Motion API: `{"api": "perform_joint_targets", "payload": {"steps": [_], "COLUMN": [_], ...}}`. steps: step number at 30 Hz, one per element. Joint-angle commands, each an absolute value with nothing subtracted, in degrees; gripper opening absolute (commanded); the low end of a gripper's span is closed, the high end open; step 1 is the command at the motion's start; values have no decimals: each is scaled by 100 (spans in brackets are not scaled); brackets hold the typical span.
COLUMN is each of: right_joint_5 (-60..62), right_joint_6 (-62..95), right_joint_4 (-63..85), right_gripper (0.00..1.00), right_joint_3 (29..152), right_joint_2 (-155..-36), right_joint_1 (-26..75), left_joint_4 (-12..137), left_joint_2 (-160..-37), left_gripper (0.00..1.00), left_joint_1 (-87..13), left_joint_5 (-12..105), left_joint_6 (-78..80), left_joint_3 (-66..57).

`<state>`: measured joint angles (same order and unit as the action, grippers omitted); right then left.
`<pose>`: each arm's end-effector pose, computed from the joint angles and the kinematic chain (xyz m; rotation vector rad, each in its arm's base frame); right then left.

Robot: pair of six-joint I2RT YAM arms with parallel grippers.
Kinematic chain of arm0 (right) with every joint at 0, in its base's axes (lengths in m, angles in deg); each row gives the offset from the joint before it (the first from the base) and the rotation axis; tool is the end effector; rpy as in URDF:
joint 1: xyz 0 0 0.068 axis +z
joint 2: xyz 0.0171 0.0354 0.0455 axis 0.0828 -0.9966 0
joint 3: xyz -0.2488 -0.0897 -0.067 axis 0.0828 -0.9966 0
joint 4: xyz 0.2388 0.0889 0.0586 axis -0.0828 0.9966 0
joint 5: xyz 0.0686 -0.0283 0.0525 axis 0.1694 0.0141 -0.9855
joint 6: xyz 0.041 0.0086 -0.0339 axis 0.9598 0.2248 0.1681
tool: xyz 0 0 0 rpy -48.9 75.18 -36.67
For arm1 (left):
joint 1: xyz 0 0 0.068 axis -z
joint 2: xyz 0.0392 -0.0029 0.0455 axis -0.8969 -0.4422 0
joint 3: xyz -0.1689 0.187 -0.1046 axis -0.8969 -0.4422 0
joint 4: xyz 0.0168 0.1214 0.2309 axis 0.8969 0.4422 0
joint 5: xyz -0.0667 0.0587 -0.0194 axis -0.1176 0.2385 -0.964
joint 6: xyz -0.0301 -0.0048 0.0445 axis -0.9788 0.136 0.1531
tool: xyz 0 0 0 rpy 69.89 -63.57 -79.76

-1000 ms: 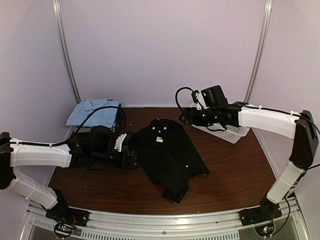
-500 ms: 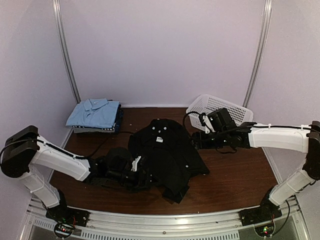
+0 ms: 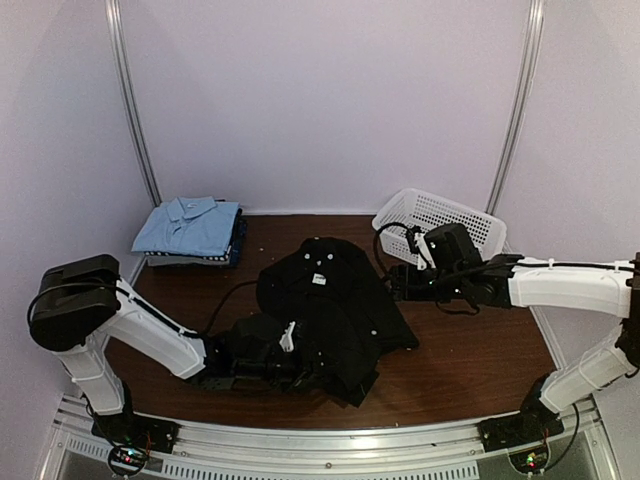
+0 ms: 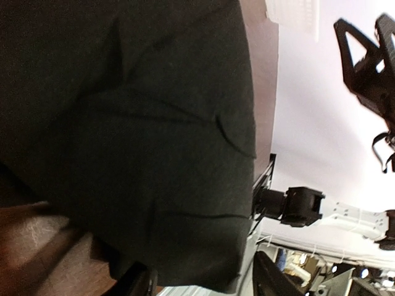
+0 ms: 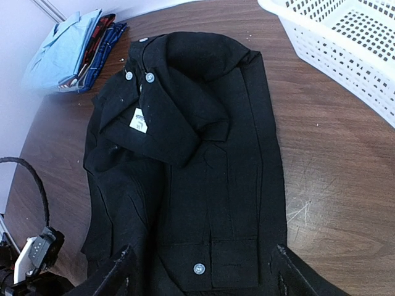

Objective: Fold and stack the long sleeve shirts
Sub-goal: Flatten out the crumpled shirt at the center of the board.

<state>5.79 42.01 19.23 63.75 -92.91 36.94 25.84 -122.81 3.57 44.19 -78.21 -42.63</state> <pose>0.2188 0.1970 0.2353 -0.2200 2.3407 0.7211 0.1161 -0.2951 0.1270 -0.3797 2.6018 -1.6348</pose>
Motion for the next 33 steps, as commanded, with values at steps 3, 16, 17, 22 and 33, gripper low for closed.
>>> {"api": "perform_joint_targets", "payload": {"steps": [3,16,17,22,33], "right_joint_5": [805,1049,1065,1121,1221], "right_joint_6": [4257,3885,3854,3727,3524], "right_joint_4": [1780,1719,1722,1760,1974], "right_gripper": [75,76,76,77,78], "right_joint_3": [6292,6812,6890,7345,8543], "right_joint_2": [-9168,-10105,-10200,-10734,-12249], "right_joint_1": [3751,3903,3919,4044,4321], "left_joint_4": [1721,5145,5474,7025,8526], "left_joint_2": [-12281,-9287,-9039,-7810,-7154], "left_gripper": [26,0,0,0,0], "left_joint_1": [341,-285,-390,-1162,-3026], "left_joint_5": [4961,6881,6984,7289,6868], "left_joint_6": [-7982,-6949,-6833,-6203,-4576], "left_joint_3": [-4321,-4877,-4883,-4860,-4114]}}
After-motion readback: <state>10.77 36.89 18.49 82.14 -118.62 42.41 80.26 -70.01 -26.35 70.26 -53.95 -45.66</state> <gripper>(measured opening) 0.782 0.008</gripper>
